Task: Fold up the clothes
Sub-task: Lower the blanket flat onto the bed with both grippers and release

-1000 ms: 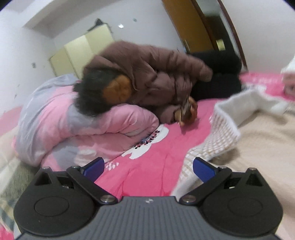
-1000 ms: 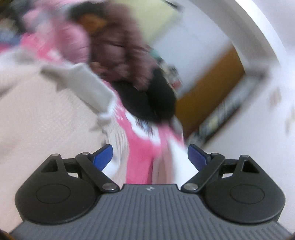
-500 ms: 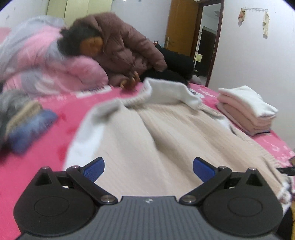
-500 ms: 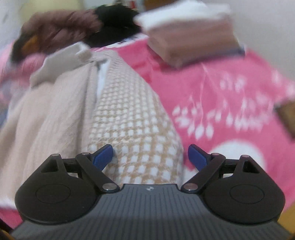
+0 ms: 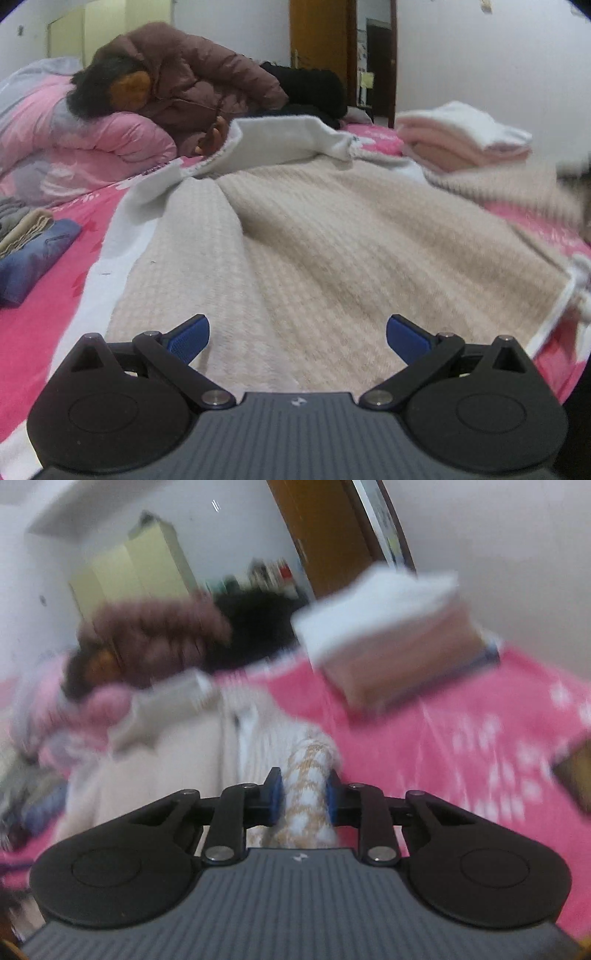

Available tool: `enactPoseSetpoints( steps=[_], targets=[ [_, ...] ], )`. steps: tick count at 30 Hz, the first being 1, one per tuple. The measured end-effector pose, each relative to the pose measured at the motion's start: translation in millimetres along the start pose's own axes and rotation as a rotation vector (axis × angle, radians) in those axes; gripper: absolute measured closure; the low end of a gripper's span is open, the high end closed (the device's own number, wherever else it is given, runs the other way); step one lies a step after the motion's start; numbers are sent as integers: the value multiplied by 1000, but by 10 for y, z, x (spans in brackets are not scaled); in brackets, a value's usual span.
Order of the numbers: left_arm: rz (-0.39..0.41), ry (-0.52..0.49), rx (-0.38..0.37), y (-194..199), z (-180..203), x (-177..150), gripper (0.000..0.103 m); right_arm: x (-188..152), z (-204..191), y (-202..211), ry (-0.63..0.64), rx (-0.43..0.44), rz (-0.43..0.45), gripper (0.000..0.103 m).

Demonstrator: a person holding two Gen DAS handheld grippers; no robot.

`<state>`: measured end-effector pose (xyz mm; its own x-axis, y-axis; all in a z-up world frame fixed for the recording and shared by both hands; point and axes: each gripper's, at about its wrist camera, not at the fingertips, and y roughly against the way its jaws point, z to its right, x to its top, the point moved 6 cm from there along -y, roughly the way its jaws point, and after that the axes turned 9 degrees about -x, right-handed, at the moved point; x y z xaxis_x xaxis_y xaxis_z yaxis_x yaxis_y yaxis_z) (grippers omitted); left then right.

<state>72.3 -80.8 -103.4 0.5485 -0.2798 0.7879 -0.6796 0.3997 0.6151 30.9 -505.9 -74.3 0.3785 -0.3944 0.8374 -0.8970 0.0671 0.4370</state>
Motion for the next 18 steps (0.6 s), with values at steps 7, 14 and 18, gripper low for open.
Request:
enactPoseSetpoints(
  steps=[7,14,18],
  targets=[
    [-34,1,30,-151,-13,-47,1,1434,-309,-405,20,93,180,83],
    [-79,32,65,-267,-165,-83,1,2924,-80,-1230,-67,-41,331,84],
    [-94,48,71,-316,-225,-112,1,3036,426,-1891,-169,-184,222,79]
  ],
)
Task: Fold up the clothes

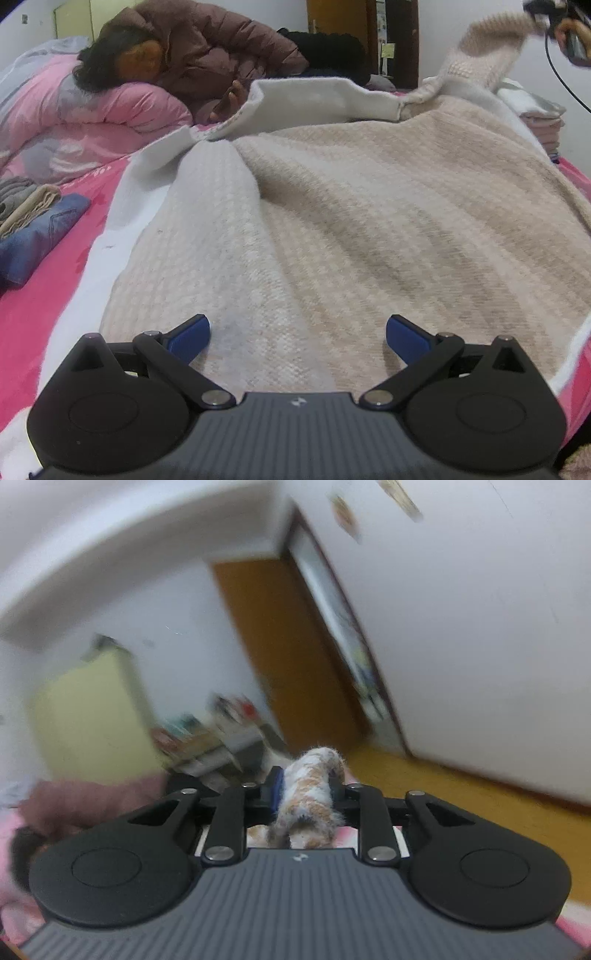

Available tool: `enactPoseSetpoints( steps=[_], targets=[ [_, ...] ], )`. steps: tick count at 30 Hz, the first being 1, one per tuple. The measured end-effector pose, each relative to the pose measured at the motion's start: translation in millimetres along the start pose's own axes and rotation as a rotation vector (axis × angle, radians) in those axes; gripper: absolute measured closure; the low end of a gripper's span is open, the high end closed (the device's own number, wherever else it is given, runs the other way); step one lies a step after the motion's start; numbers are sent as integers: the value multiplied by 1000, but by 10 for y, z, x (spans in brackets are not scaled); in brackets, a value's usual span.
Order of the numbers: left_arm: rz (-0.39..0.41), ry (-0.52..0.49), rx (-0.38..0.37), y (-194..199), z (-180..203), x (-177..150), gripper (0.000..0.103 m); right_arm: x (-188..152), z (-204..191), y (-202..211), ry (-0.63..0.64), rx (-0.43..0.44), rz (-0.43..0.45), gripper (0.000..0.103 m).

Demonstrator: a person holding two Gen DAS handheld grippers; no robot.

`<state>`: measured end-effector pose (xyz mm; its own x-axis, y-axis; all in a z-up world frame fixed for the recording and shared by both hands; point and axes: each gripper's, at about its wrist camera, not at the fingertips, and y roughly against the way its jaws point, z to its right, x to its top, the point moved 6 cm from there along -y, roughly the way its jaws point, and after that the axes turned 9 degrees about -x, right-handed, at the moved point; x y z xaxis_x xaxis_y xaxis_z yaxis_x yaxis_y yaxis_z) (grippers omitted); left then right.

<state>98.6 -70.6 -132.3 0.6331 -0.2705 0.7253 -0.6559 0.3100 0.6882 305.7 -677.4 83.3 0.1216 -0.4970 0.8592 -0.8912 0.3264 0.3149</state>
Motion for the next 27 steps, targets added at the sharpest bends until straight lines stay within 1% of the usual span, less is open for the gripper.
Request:
enactPoseSetpoints(
  steps=[1,2,4,5,6,7,8,9,11,13,14,15,19,20,21,22,23,24,25,27],
  targets=[
    [-4,0,-4,-13,-3,-5,1,-76,119,-180,-17,-48,-62,76],
    [-9,-1,-8,-26,-4,-11,1,-185,250,-256,-38,-83,-114,75],
    [-13,-9,-12,-39,-4,-19,1,-383,510,-192,-97,-88,-148,73],
    [-12,-16,-12,-38,-1,-22,1,-481,640,-159,-127,-90,-165,65],
    [-8,-18,-13,-34,-1,-22,1,-560,758,-77,-158,-82,-163,59],
    [-2,-13,-19,-25,-6,-23,1,-597,851,114,-189,-49,-130,49],
    [3,-4,-25,-20,-13,-23,1,-624,930,348,-216,-4,-92,43],
    [7,6,-30,-15,-21,-24,1,-682,985,570,-233,38,-73,41],
    [17,30,-37,9,-35,-26,1,-903,1009,972,-233,112,-93,32],
    [28,54,-45,44,-46,-27,1,-1123,1034,1378,-233,187,-113,26],
    [34,66,-48,62,-51,-28,1,-1281,1031,1529,-233,214,-144,26],
    [41,74,-44,106,-55,-29,1,-1518,1003,1591,-232,225,-210,26],
    [75,99,-23,335,-80,-39,1,-2655,888,1781,-283,259,-481,26],
    [88,101,-15,423,-98,-52,1,-2941,863,1836,-297,267,-541,26],
    [103,103,-1,529,-127,-77,1,-3186,843,1897,-311,275,-580,26],
    [115,109,15,618,-164,-102,1,-3369,823,1952,-331,282,-607,26],
    [126,115,30,703,-201,-127,1,-3520,804,2022,-350,286,-613,26],
    [138,129,50,805,-259,-163,1,-3593,781,2116,-348,285,-579,26],
    [155,152,72,927,-339,-214,1,-3587,745,2214,-330,274,-540,26],
    [188,198,104,1131,-509,-305,1,-3547,679,2329,-321,259,-518,25]
  ],
)
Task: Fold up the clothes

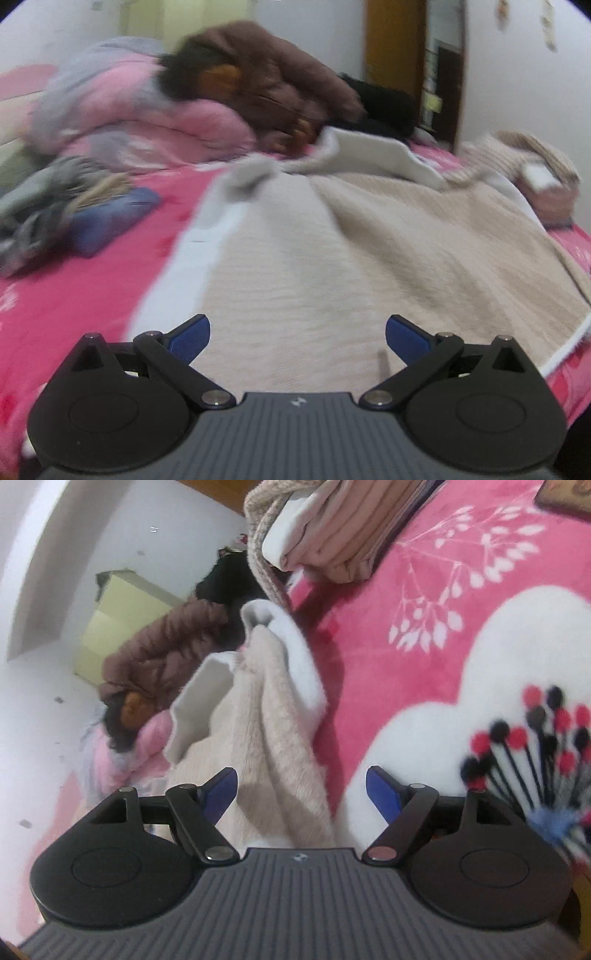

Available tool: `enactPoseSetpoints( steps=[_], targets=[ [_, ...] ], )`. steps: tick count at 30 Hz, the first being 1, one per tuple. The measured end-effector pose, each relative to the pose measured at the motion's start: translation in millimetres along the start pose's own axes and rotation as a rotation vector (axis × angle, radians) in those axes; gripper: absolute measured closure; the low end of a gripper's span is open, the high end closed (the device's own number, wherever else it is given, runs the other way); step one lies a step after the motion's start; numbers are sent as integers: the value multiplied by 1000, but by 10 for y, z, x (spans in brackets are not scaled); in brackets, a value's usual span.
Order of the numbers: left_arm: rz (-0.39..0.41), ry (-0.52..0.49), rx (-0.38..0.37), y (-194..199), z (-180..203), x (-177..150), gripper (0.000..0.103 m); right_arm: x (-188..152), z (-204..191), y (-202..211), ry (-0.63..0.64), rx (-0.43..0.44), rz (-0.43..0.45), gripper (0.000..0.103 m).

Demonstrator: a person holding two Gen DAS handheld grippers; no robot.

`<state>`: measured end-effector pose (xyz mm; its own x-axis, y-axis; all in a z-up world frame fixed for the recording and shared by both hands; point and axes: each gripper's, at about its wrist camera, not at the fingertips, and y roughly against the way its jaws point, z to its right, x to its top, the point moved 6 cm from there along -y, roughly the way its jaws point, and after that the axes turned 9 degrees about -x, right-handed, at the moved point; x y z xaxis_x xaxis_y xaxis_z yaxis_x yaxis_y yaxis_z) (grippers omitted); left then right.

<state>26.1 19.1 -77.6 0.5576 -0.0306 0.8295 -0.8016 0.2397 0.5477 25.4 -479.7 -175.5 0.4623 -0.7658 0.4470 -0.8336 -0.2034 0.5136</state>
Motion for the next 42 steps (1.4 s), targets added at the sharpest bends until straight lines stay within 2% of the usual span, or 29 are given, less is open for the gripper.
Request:
enactPoseSetpoints(
  steps=[3,5,7,10,13,14,15,18,19,20,22,23,24,27,31,33,34,35,36,37,39,40,42],
  targets=[
    [18,73,84,191,-374,-88,1,-43,-186,138,16,9,19,25],
    [-23,136,129,192,-622,-204,3,-119,-316,267,80,10,41,25],
    [-69,204,157,170,-850,-332,10,-185,-603,371,190,15,66,25],
    [-111,275,134,72,-1028,-490,20,-375,-1115,458,374,58,77,25],
    [-113,292,120,6,-1070,-577,23,-766,-1641,379,575,130,15,24],
    [-103,275,119,13,-1053,-587,29,-919,-1781,337,634,144,-11,24],
    [-93,257,111,19,-1023,-586,40,-1064,-1910,293,685,156,-38,24],
    [-69,242,85,13,-1018,-598,49,-1558,-2250,153,827,207,-131,24],
    [-59,247,80,20,-1027,-608,50,-1734,-2371,133,896,231,-135,24],
    [-49,252,76,29,-1038,-618,56,-1909,-2491,114,965,256,-139,23],
    [-29,300,40,43,-1096,-606,69,-2259,-2728,75,1102,306,-146,23],
    [-15,343,6,55,-1130,-587,84,-2432,-2833,54,1175,333,-142,23],
    [-1,388,-31,68,-1165,-564,89,-2603,-2919,31,1256,365,-126,23],
    [61,463,-108,149,-1236,-457,91,-3085,-3139,-93,1484,449,-88,22],
    [134,492,-227,271,-1193,-272,91,-3465,-3261,-357,1675,447,-43,23],
    [160,500,-293,316,-1153,-199,91,-3542,-3326,-465,1701,417,-2,26],
    [172,489,-324,339,-1124,-174,90,-3538,-3372,-502,1685,411,9,40],
    [183,482,-344,371,-1112,-164,87,-3505,-3397,-542,1656,404,6,69],
    [201,490,-350,411,-1130,-173,75,-3450,-3434,-585,1615,390,1,82],
    [220,500,-354,452,-1151,-185,69,-3331,-3478,-622,1544,367,-11,99],
    [231,486,-348,495,-1181,-236,53,-2966,-3503,-677,1367,333,-20,100],
    [211,466,-338,485,-1182,-278,49,-2768,-3500,-694,1281,317,-24,100],
    [120,419,-326,386,-1125,-385,34,-2295,-3455,-631,1104,313,-21,101]
  ],
)
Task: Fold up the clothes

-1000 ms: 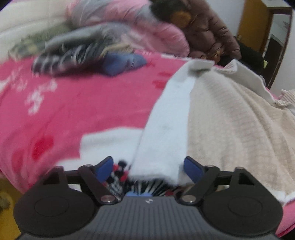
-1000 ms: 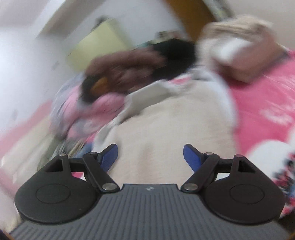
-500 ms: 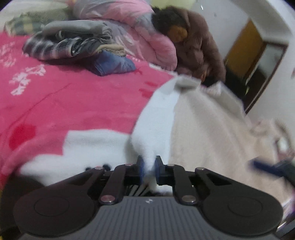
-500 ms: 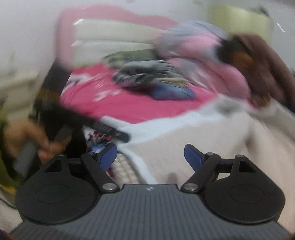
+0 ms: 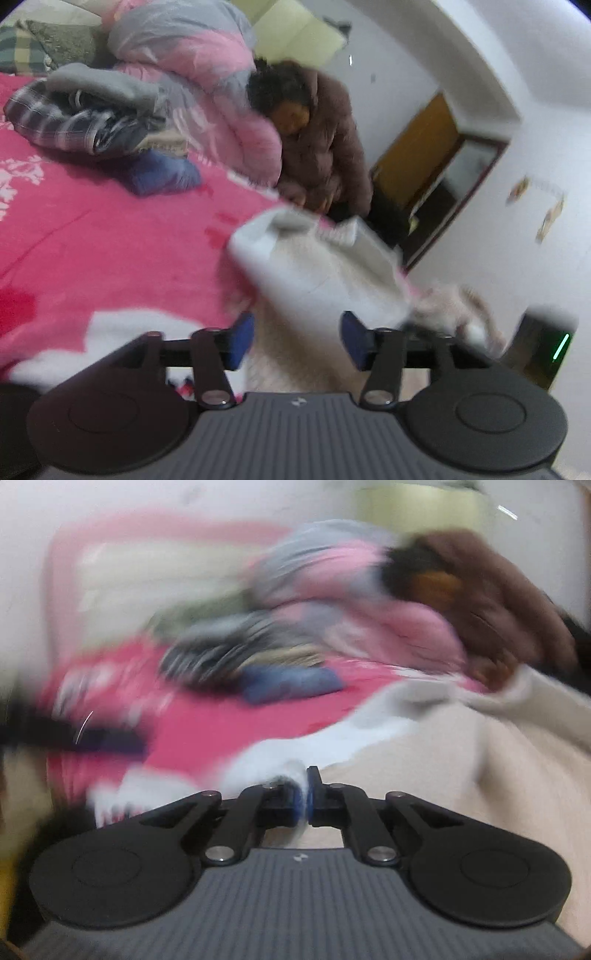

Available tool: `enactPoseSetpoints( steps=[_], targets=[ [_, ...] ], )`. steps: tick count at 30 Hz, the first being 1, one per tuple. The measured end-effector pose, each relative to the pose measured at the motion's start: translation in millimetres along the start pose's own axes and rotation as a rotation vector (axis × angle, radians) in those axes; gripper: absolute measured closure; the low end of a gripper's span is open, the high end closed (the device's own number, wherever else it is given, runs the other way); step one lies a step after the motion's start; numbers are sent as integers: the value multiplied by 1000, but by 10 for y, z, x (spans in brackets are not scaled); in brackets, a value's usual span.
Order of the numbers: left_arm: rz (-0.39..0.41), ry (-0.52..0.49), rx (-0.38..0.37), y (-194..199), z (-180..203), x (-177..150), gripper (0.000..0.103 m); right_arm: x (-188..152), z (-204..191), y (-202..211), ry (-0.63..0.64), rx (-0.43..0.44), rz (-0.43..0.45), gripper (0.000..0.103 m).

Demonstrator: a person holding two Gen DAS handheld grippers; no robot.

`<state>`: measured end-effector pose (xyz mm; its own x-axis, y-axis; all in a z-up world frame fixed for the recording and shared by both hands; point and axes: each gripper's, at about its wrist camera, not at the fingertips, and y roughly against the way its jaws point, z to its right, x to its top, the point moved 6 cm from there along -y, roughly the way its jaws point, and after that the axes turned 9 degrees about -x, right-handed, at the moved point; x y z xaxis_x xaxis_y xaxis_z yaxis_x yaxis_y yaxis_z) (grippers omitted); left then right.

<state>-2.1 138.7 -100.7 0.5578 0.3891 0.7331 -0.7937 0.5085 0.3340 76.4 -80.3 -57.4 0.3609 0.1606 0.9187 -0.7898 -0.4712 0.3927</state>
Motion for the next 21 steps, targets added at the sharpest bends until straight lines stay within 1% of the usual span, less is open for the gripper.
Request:
enactPoseSetpoints(
  steps=[2,4,5,6,7,8,9,10,11,12,13,15,16,19,21],
  targets=[
    [-115,-35,41,-177,-2,-175,32,135,322,183,-116,-8,47,101],
    [-199,-86,85,-343,57,-367,32,228,574,357,-197,-33,88,101],
    [-240,-112,107,-423,88,-463,34,243,661,427,-226,-39,101,101],
    [-233,-159,137,-454,144,-508,37,258,749,497,-255,-45,115,101],
    [-219,-208,168,-477,205,-545,44,262,820,556,-280,-49,126,101],
    [-205,-257,199,-500,267,-581,71,248,862,597,-298,-52,132,101],
    [-191,-307,229,-522,330,-616,80,233,904,637,-316,-55,138,101],
    [-177,-356,260,-543,394,-650,84,211,942,671,-335,-57,139,101],
    [-162,-377,269,-546,429,-631,90,178,960,684,-350,-55,134,101],
    [-136,-388,273,-525,450,-576,91,146,955,682,-362,-51,129,101],
    [-103,-396,283,-498,449,-480,91,115,951,680,-373,-47,123,101],
    [-16,-437,342,-375,423,-210,93,93,926,681,-385,-38,119,101],
    [41,-468,392,-298,371,9,93,95,914,688,-387,-33,120,101],
    [196,-498,534,-85,129,792,94,161,879,736,-390,-12,134,101],
    [300,-483,616,9,-53,1379,94,230,842,764,-388,2,145,101]
  ],
)
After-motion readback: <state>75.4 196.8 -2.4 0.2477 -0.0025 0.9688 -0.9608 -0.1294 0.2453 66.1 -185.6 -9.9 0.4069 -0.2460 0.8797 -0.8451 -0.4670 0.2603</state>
